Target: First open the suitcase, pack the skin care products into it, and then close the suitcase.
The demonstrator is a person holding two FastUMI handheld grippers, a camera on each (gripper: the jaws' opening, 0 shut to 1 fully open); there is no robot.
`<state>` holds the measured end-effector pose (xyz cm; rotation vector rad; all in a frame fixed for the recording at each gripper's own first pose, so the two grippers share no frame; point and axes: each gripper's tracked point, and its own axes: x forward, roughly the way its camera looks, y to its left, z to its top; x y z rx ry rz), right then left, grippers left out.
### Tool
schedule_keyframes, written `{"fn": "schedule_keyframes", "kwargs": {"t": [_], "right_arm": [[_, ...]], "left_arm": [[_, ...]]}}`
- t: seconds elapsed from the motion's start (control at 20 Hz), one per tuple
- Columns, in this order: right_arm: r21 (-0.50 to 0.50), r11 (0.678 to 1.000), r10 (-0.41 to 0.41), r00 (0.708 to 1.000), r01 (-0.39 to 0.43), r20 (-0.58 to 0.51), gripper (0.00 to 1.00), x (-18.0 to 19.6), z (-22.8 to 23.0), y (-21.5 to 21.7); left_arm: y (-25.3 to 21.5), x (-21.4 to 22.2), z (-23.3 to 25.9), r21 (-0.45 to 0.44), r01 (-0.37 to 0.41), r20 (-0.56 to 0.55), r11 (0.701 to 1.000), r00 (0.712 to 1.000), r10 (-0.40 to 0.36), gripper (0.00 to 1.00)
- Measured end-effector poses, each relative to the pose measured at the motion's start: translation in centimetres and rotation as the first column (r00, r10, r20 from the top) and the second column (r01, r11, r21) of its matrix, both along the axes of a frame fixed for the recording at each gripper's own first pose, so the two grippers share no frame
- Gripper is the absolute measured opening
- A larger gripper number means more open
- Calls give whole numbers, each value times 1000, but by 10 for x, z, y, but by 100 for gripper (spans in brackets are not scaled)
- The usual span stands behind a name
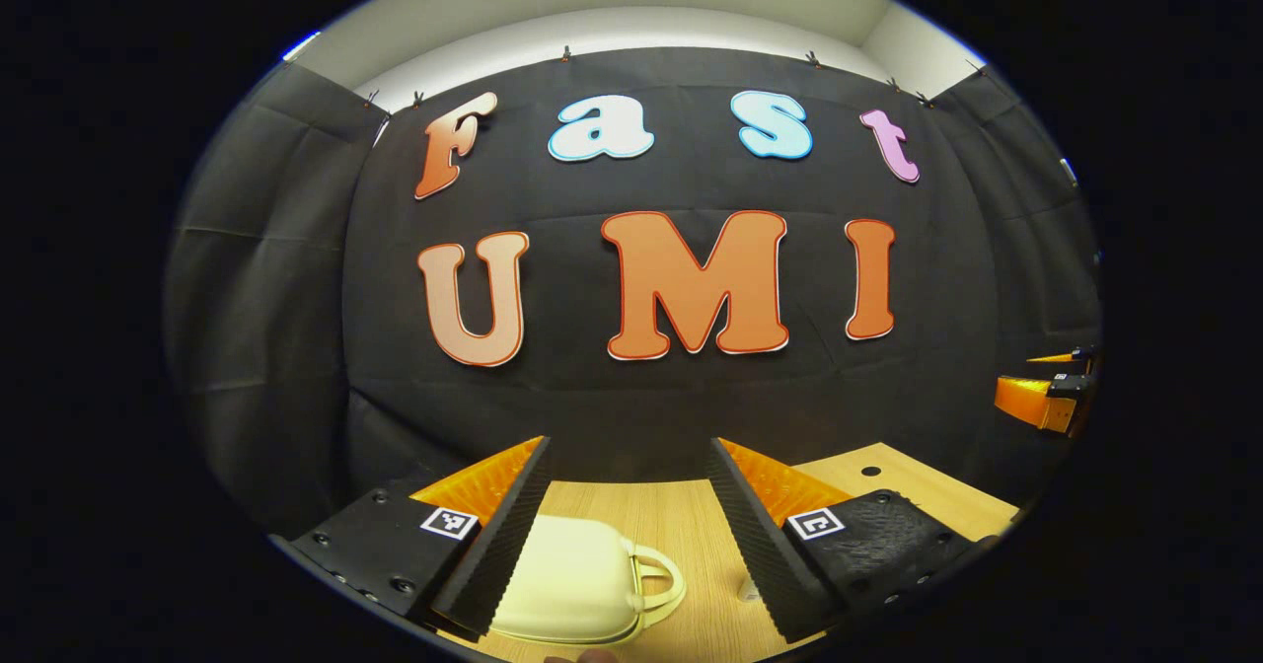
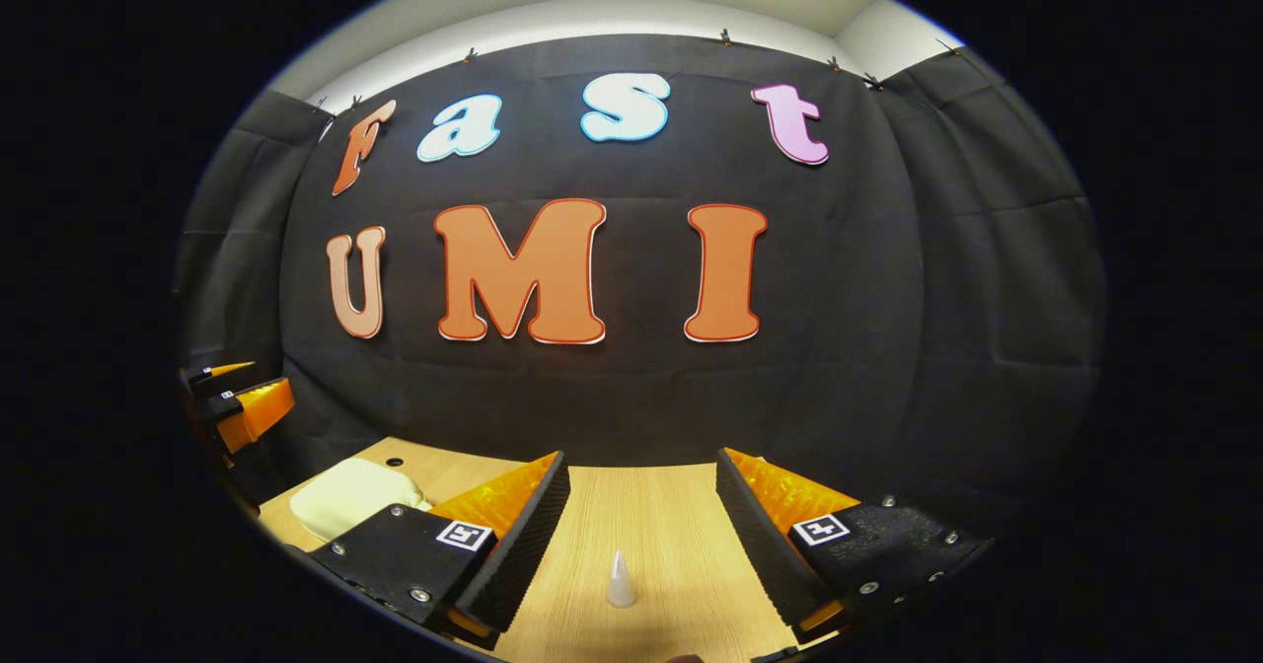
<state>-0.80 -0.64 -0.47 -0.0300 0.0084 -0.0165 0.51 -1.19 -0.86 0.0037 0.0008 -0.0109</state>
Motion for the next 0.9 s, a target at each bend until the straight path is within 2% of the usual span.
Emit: {"fn": "schedule_keyframes", "kwargs": {"t": [0.2, 0.5, 0.75, 0.9], "right_arm": [[-24, 1000, -16, 1000, 16, 0, 95, -3, -4, -4], [0, 1000, -25, 1000, 25, 2, 95, -7, -6, -6], [5, 999, -40, 999, 40, -11, 95, -6, -13, -13], [11, 999, -49, 998, 49, -42, 100, -5, -25, -18]], "left_arm": [[-1, 4, -5, -16, 7, -13, 1000, 1000, -7, 99], [1, 7, -1, 29, 6, -4, 1000, 1000, -6, 98], [-2, 14, -13, 187, -21, -15, 982, 1000, 24, 98], [-13, 22, -47, 291, 10, -79, 957, 997, 14, 100]]}}
